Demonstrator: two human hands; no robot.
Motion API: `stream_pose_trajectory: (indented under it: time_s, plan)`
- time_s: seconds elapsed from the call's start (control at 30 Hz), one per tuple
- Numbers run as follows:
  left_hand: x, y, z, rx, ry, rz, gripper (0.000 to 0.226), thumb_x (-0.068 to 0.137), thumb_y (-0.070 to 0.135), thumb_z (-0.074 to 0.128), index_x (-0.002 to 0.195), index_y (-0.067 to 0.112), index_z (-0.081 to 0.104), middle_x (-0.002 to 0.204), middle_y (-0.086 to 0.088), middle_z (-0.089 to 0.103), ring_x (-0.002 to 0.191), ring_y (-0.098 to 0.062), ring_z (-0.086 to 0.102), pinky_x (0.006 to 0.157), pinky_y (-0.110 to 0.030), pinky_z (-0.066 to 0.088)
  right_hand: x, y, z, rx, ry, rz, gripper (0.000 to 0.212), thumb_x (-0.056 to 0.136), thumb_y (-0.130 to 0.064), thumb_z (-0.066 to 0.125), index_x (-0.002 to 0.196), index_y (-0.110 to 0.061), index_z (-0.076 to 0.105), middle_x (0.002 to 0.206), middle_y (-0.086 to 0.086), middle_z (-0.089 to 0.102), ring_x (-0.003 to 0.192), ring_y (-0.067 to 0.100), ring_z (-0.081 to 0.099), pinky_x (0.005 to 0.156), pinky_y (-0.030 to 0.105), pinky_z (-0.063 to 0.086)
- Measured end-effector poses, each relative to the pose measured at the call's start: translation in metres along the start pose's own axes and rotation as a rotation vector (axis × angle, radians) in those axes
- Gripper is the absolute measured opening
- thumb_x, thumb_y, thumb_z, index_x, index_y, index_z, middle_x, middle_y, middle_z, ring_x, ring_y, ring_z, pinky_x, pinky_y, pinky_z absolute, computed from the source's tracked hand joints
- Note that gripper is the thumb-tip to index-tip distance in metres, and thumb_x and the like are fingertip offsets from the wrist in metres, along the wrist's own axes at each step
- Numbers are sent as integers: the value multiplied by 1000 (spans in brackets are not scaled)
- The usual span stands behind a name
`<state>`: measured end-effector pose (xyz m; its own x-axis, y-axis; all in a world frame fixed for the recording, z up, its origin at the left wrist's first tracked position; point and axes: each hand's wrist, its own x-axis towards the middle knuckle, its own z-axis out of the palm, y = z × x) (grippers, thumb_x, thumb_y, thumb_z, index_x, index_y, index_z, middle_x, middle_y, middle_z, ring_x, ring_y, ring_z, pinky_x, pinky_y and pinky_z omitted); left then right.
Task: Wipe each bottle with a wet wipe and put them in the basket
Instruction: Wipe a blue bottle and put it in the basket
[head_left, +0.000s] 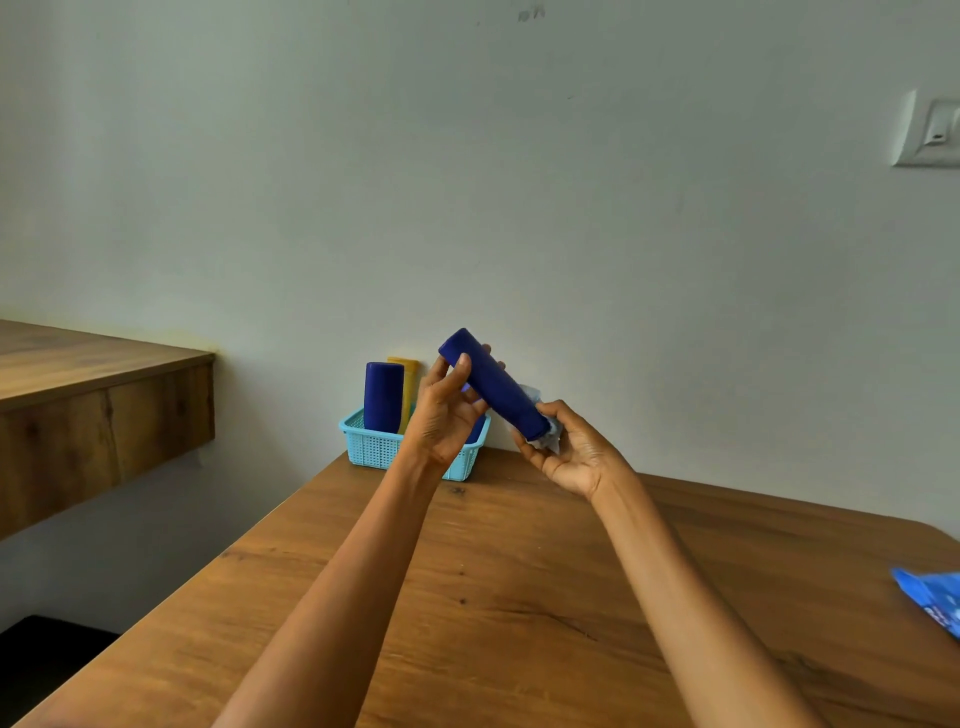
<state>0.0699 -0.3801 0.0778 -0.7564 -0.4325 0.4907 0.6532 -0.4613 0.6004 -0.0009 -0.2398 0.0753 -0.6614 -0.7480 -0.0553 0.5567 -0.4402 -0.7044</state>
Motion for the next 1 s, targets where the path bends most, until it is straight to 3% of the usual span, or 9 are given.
stream_pose_trajectory:
  time_s: [0.17, 0.27, 0.4, 0.47, 0.57, 0.67, 0.73, 0.87, 1.0]
  plan:
    - [0, -1, -5, -43, -85, 4, 72, 54, 31, 90, 115, 12, 57, 118, -6, 64, 111, -27, 60, 97, -47, 45, 3, 5, 2, 37, -57, 8, 43, 69, -3, 67, 108, -4, 48, 108, 24, 58, 90, 33, 63, 57, 34, 59]
    - [1, -4, -8, -30, -57, 25, 48, 74, 29, 75, 116, 14, 57, 118, -5, 63, 118, -28, 54, 100, -47, 42, 2, 8, 1, 42, -66, 27, 32, 75, 0, 64, 104, -3, 49, 105, 27, 60, 88, 36, 64, 54, 34, 59]
    - [6, -11, -16, 208, 313, -84, 28, 88, 29, 63, 112, 15, 59, 114, -8, 64, 111, -26, 60, 84, -36, 51, 5, 7, 4, -58, 29, -157, 22, 74, 4, 66, 92, -3, 56, 104, 20, 58, 90, 31, 62, 58, 34, 60]
    - [5, -17, -16, 275, 445, -200, 37, 85, 33, 67, 114, 11, 59, 113, -11, 62, 94, -22, 63, 74, -30, 53, 10, 9, 7, -240, 101, -352, 12, 80, 3, 64, 85, -7, 61, 97, 14, 62, 88, 25, 63, 69, 35, 59]
    - [7, -21, -10, 231, 423, -278, 44, 84, 34, 67, 116, 5, 58, 102, -13, 63, 85, -22, 63, 72, -29, 54, 12, 16, 12, -767, 235, -683, 9, 81, -4, 65, 82, -14, 67, 99, 6, 64, 90, 16, 63, 80, 29, 55]
    - [11, -17, -3, 139, 416, -295, 41, 85, 33, 66, 112, 5, 55, 92, -13, 65, 83, -25, 64, 76, -32, 54, 13, 19, 11, -1154, 196, -978, 8, 80, -6, 67, 86, -12, 68, 98, 0, 58, 84, 2, 56, 71, 5, 43]
    - [12, -13, -1, 100, 434, -313, 38, 86, 31, 66, 110, 4, 54, 90, -14, 65, 80, -26, 64, 79, -36, 55, 13, 18, 9, -1249, 124, -1063, 9, 79, -5, 70, 87, -9, 70, 94, -3, 54, 82, -2, 53, 68, 0, 40]
    - [8, -11, -2, 60, 423, -292, 35, 87, 20, 66, 115, 3, 53, 93, -15, 64, 84, -28, 64, 82, -40, 54, 13, 16, 3, -1217, 82, -1002, 9, 78, -8, 72, 85, -12, 71, 93, -7, 56, 86, 2, 56, 71, 4, 43]
    - [6, -12, -1, 81, 296, -141, 22, 86, 15, 65, 104, 5, 58, 97, -12, 65, 84, -24, 67, 75, -32, 56, 10, 11, 5, -679, 94, -584, 9, 79, -11, 70, 86, -17, 69, 95, 2, 68, 93, 17, 64, 73, 23, 54]
